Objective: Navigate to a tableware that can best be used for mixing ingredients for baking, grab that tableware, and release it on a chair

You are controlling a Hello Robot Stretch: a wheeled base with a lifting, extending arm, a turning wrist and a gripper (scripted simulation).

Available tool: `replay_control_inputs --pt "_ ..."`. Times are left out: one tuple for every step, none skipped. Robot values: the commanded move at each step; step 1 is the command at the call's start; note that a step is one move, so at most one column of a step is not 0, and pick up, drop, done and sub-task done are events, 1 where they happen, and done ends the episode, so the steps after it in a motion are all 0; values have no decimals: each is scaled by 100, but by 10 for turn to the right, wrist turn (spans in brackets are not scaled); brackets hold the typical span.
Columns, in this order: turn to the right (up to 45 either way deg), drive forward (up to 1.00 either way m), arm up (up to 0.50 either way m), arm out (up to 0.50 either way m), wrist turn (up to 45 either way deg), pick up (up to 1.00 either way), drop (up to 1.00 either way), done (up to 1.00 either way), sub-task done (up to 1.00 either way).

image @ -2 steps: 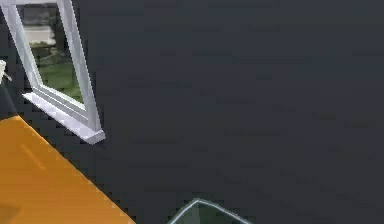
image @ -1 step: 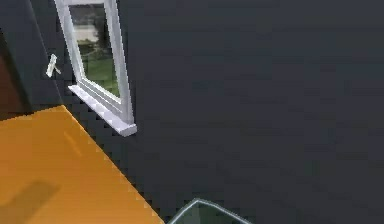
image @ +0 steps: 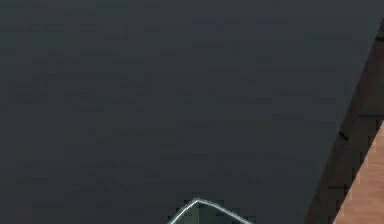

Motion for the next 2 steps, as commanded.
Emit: replay_control_inputs --pt "150 0 0 0 0 0 0 0 0" --pt "-450 0 0 0 0 0 0 0 0"
